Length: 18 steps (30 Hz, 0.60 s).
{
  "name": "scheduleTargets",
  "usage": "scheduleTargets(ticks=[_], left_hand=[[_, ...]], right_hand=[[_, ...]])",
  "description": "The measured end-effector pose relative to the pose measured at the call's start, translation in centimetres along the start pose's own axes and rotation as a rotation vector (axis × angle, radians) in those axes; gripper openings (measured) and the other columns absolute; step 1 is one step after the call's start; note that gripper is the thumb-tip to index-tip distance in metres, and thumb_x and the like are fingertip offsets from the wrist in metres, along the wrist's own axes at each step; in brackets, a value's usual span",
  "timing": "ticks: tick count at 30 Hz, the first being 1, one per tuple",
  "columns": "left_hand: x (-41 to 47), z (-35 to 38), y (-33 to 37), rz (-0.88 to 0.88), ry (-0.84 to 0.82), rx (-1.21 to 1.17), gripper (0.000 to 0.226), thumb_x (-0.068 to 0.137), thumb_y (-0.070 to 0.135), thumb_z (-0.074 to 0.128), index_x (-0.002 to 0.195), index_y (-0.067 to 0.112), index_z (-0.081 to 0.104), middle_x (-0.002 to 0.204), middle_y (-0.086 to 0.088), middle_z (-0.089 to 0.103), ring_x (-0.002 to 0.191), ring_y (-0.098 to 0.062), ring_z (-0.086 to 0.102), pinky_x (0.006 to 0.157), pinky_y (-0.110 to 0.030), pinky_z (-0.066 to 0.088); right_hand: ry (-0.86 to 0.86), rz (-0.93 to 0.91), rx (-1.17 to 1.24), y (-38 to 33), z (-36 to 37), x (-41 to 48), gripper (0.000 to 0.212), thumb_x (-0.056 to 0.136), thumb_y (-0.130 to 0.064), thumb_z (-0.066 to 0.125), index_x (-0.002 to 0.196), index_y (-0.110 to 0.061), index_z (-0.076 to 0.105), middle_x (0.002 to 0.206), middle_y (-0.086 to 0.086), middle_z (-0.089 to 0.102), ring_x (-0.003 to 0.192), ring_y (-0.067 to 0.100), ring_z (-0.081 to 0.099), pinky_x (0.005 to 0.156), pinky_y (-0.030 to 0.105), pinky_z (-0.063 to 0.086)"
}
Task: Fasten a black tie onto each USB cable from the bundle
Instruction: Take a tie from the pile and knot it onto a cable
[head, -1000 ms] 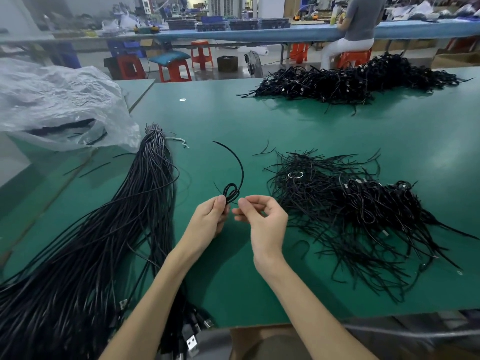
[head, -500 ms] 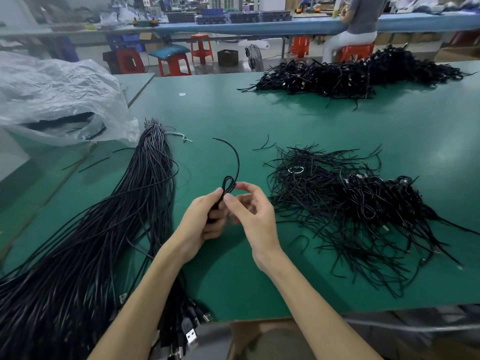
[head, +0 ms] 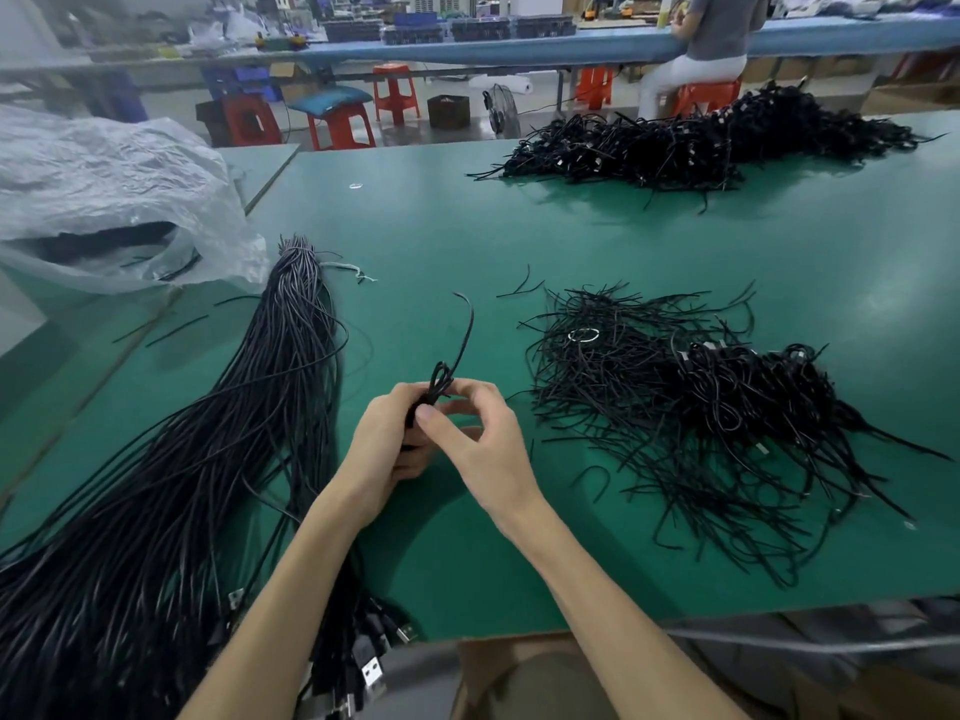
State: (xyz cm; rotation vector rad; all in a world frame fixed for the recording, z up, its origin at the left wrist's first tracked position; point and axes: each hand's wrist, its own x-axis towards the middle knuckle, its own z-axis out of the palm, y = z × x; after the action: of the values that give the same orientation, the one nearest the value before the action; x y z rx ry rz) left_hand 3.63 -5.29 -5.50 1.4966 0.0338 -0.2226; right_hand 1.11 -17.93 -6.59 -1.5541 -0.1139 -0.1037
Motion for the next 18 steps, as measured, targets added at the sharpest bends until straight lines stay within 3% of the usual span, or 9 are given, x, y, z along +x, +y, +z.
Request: scheduleTargets(ticks=[5,9,13,18], left_hand=[[-0.01,0.01,-0.32,0.071,0.088,0.039,0.039,0.088,0.039,0.05,0.051,0.027,0.051,0.054,0.007,0.027,0.045,-0.012,0.018,0.042,-0.022,0.016],[0.15,-0.15,-0.46,0.075,0.149,0.031,0.027,0.09,0.035,0.049,0.072,0.015,0.055,0.055,0.007,0.032,0.045,-0.012,0.02,0.041,-0.022,0.017],[0.08,-0.17,-0.54,0.079,0.135,0.034,0.041,0.094,0.026,0.043,0.053,0.026,0.045,0.052,0.007,0.026,0.044,-0.013,0.015,0.04,-0.02,0.015],[0.06,-0.05,-0.51,0.075,0.128,0.057,0.038,0.091,0.029,0.042,0.053,0.028,0.036,0.049,0.008,0.026,0.042,-0.013,0.013,0.039,-0.019,0.014]], right_hand=[[-0.003,-0.038,-0.048,0.13,0.25,-0.13,0.036,0.088,-0.038,0.073,0.12,-0.023,0.065,0.117,-0.009,0.067,0.112,0.003,0.062,0.095,0.028,0.052],[0.002,-0.082,-0.12,0.2,0.38,-0.36,0.031,0.091,-0.031,0.072,0.121,-0.024,0.066,0.116,-0.012,0.063,0.111,0.004,0.06,0.093,0.028,0.053],[0.091,-0.115,-0.156,0.36,0.2,-0.44,0.022,0.092,-0.025,0.074,0.112,-0.023,0.068,0.109,-0.011,0.065,0.102,0.006,0.064,0.085,0.015,0.049],[0.099,-0.036,-0.089,0.44,-0.27,-0.19,0.014,0.089,-0.024,0.078,0.102,-0.023,0.073,0.096,-0.012,0.074,0.093,0.0,0.066,0.081,0.013,0.049]])
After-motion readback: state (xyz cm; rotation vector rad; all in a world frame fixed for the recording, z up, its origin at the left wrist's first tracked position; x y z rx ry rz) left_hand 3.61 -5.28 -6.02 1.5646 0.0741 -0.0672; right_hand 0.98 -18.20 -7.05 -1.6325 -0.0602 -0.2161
